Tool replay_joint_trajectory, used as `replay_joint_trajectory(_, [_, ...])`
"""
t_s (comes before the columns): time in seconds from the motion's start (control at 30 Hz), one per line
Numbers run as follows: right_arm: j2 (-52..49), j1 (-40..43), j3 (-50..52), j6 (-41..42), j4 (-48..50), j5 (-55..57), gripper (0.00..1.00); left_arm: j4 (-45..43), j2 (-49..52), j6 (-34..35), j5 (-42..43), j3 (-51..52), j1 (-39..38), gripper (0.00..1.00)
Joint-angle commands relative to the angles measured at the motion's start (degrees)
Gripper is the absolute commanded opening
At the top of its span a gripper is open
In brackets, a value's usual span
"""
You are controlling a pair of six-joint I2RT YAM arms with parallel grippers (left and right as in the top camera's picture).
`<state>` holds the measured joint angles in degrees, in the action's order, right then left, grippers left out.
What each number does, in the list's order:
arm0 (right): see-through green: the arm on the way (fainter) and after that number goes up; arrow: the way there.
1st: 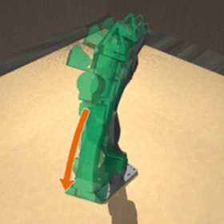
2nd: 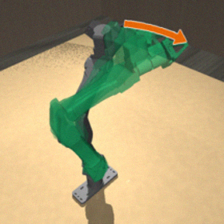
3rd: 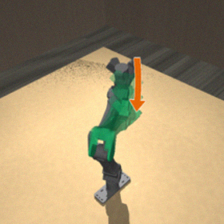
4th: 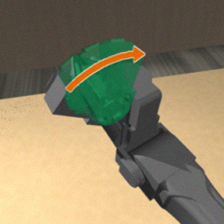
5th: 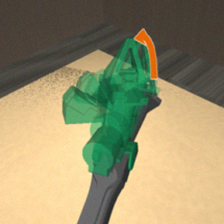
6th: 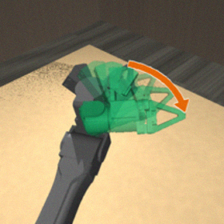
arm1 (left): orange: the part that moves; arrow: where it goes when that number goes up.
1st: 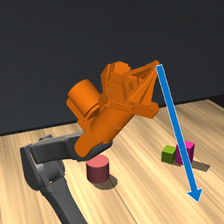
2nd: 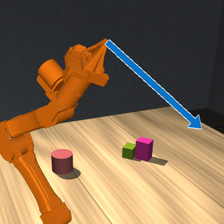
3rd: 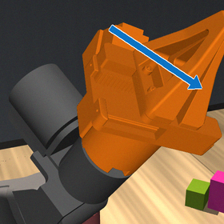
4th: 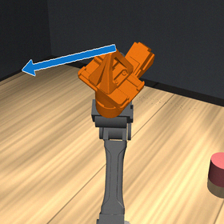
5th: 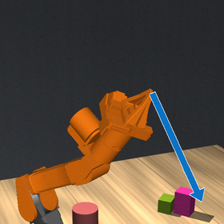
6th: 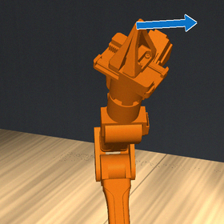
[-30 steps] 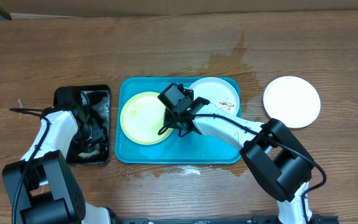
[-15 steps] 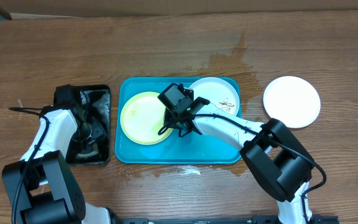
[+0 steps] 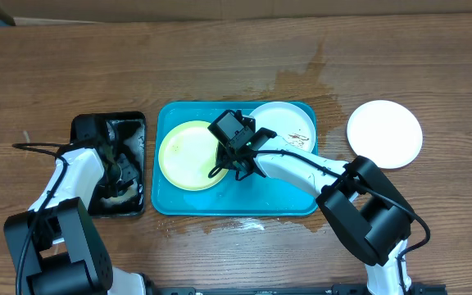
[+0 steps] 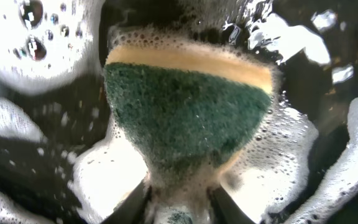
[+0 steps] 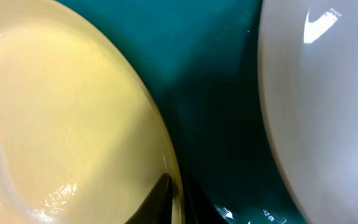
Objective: Clean dirty plates on tray and stack at the side
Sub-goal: 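Rub the sponge in the soapy water with the left gripper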
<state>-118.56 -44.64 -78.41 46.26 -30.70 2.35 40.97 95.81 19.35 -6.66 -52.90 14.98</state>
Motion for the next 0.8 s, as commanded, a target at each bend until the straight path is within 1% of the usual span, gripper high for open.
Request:
replay_joint_trajectory(0.0, [-2.14,-0.13,1.20,-0.22,-1.11,0.57,0.09,-0.61,0.09,0.00,0.37,-1.95,-0.26,0.32])
replay_joint_trajectory(0.03, [-2.14,-0.13,1.22,-0.22,-1.11,0.57,0.09,-0.35,0.07,0.00,0.55,-3.10,-0.26,0.40])
replay_joint_trajectory(0.1, [-2.14,-0.13,1.22,-0.22,-1.11,0.57,0.09,0.94,0.07,0.00,0.90,-5.79,-0.26,0.53])
replay_joint_trajectory(0.13, [-2.14,-0.13,1.22,-0.22,-1.11,0.57,0.09,1.88,0.07,0.02,1.14,-6.99,-0.26,0.62])
replay_joint_trajectory(0.17, [-2.14,-0.13,1.22,-0.22,-1.11,0.57,0.09,3.17,0.07,0.00,1.42,-8.37,-0.26,0.68])
replay_joint_trajectory(0.27, [-2.14,-0.13,1.22,-0.22,-1.11,0.57,0.09,7.52,0.07,-0.02,1.55,-10.97,-0.26,0.72])
replay_joint_trajectory(0.47, [-2.14,-0.13,1.22,-0.20,-1.09,0.57,0.10,14.29,0.09,-0.02,1.55,-9.49,-0.33,0.72])
replay_joint_trajectory(0.63, [-2.14,-0.13,1.22,-0.22,-1.11,0.57,0.10,12.07,0.09,-0.02,0.04,-5.38,-0.33,0.75])
replay_joint_trajectory(0.77, [-2.14,-0.13,1.22,-0.22,-1.11,0.55,0.10,6.84,0.09,-0.02,0.09,-1.88,-0.33,0.74])
